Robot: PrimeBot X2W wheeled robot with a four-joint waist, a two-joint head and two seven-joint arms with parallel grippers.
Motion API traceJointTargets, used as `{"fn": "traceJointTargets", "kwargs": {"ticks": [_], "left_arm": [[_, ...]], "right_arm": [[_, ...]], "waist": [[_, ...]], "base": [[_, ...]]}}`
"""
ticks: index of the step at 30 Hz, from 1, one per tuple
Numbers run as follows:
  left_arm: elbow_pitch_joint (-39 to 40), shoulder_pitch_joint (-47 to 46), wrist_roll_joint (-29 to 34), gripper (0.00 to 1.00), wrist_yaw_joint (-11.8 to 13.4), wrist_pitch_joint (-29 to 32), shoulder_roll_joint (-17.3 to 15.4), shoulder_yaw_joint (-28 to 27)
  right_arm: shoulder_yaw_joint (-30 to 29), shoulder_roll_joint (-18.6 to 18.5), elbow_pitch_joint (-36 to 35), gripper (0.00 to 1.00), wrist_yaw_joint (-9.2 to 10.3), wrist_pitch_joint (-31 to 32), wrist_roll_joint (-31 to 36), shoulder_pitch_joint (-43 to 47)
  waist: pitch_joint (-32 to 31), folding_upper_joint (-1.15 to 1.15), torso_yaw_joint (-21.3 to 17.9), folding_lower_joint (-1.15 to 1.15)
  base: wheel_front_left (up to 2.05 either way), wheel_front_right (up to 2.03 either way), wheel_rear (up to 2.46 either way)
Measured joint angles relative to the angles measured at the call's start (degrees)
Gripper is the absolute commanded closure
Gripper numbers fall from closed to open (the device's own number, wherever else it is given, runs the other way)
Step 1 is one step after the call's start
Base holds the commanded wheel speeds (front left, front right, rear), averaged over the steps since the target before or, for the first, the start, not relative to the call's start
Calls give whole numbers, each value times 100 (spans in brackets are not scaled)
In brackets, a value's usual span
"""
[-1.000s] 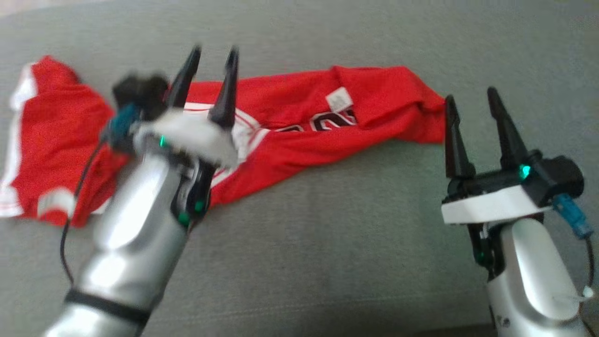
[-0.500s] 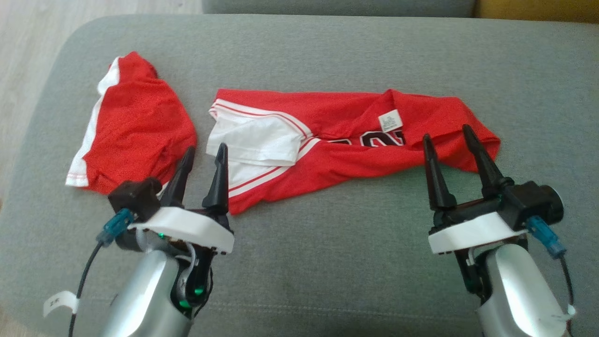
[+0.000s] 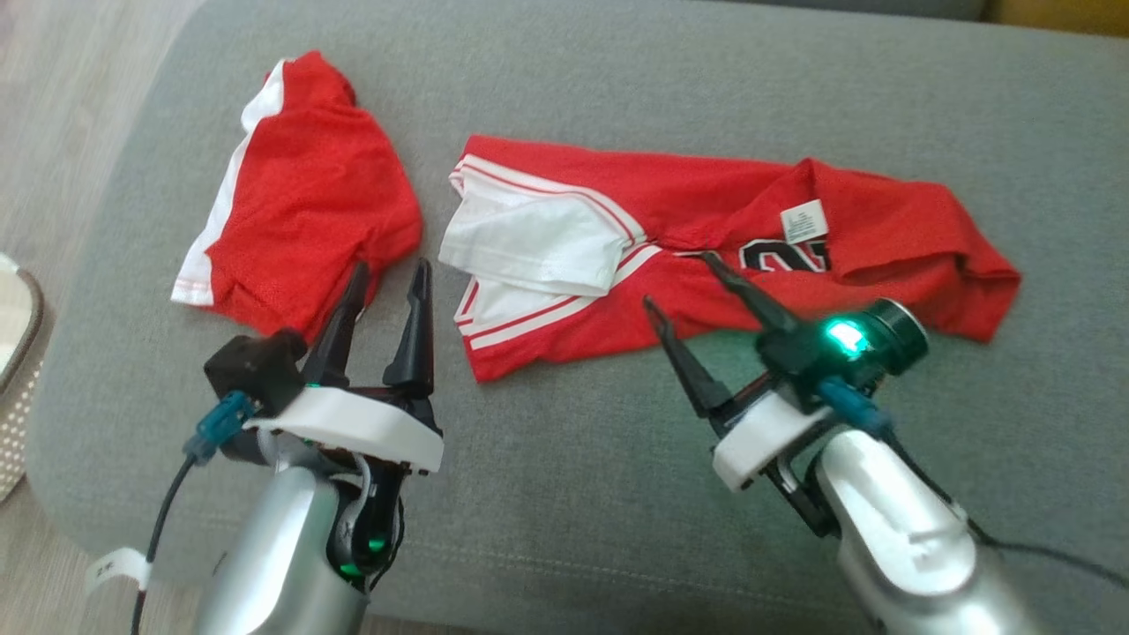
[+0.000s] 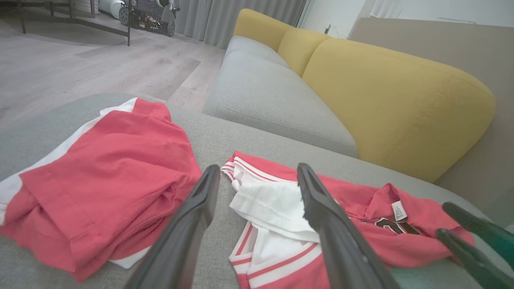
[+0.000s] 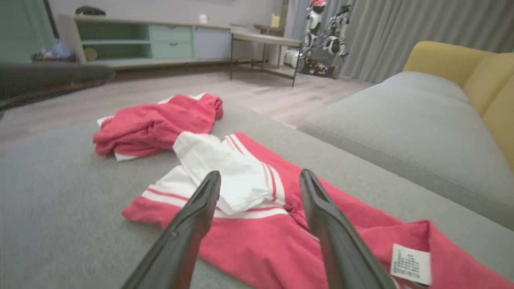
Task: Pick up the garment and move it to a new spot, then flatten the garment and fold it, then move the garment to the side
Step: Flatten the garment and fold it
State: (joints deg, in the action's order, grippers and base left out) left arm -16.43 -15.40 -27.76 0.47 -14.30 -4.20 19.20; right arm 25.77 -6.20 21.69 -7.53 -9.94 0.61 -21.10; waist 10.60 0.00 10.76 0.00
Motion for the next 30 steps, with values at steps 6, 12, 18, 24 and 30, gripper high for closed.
{"fn": "traceJointTargets", "kwargs": {"ticks": [6,12,18,24,30], "left_arm": [[-102,-1,82,0,-103,0,86,-56],[-162,-10,143,0,-187,0,136,-65],[-169,-26,143,0,-204,0,178,-46],[-149,-96,13,0,-199,1,185,25],[-105,-132,-79,0,-146,1,187,54]], "right_arm": [[928,-253,859,0,0,46,-210,-688],[1463,-352,1533,0,0,36,-452,-1248],[1533,-363,2123,0,0,-45,-525,-1637],[1557,-355,2574,0,0,-168,-549,-1908],[1625,-323,2955,0,0,-226,-571,-2090]], "waist": [[178,0,144,0],[293,0,309,0],[416,0,488,0],[570,0,660,0],[697,0,776,0]], "base": [[0,0,0],[0,0,0],[0,0,0],[0,0,0],[0,0,0]]}}
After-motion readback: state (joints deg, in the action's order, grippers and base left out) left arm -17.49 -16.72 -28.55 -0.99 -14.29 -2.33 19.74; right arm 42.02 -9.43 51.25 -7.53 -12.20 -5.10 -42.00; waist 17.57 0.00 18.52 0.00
